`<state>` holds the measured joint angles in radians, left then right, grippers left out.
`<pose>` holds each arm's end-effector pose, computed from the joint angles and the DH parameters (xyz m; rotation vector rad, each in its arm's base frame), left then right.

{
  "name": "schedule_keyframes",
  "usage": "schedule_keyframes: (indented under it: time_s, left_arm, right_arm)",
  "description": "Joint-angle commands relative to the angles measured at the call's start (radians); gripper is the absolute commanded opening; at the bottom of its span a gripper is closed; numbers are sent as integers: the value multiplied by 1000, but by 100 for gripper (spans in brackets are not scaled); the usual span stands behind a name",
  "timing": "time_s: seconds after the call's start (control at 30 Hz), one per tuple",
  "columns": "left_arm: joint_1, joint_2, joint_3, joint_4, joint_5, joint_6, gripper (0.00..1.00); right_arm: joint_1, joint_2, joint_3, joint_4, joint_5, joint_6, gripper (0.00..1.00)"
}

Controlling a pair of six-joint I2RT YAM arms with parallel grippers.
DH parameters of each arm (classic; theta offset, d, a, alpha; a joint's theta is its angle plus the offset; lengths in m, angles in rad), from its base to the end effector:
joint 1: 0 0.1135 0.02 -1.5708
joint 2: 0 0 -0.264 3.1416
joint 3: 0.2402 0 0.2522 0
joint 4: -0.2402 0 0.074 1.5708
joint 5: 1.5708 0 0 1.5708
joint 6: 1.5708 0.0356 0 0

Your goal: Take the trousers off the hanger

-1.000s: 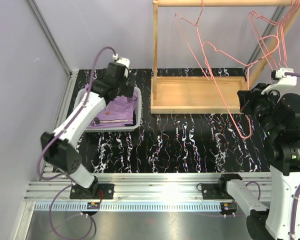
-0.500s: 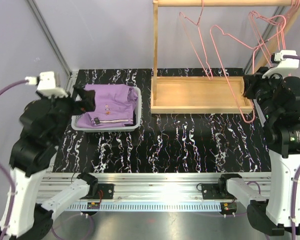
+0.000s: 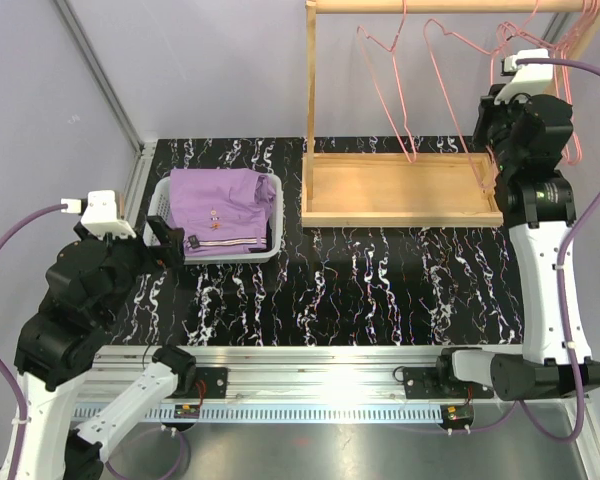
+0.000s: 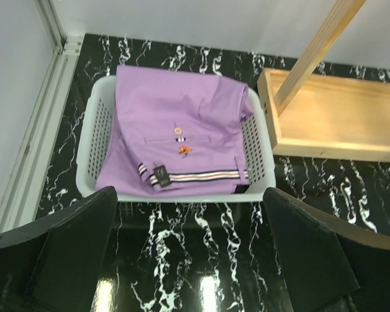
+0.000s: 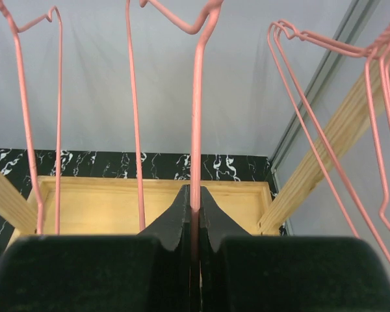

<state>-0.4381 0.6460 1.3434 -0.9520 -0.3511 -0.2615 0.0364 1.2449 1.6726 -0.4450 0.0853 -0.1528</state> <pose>0.0617 -0.0154 0.4487 -0.0869 1.8110 -0.1766 0.2429 0.0058 0.5179 -0.0837 1.5881 -0.1585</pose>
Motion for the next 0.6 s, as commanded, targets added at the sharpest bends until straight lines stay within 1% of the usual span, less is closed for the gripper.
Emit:
schedule_keyframes:
  time_s: [0.0, 0.2, 0.4, 0.43, 0.5, 0.57]
  left_arm:
    - [1, -35, -33, 1, 55, 19, 99]
    - [1, -77, -87, -17, 43, 19, 99]
    - [1, -83, -112, -65, 67, 28, 99]
    - [1, -83, -113, -71, 70, 30, 99]
    - [1, -86, -110, -86, 67, 30, 99]
    - [1, -95, -102, -94, 64, 31, 99]
  right_arm:
    - [-1, 37, 41, 164, -21, -53, 0]
    - [10, 160, 114, 192, -64, -60, 0]
    - [130, 274, 228, 190, 103, -183, 0]
    - [151, 301, 239, 193, 157, -201, 0]
    - [203, 324, 246, 222, 217, -252, 0]
    - [227, 353, 234, 273, 309, -278, 0]
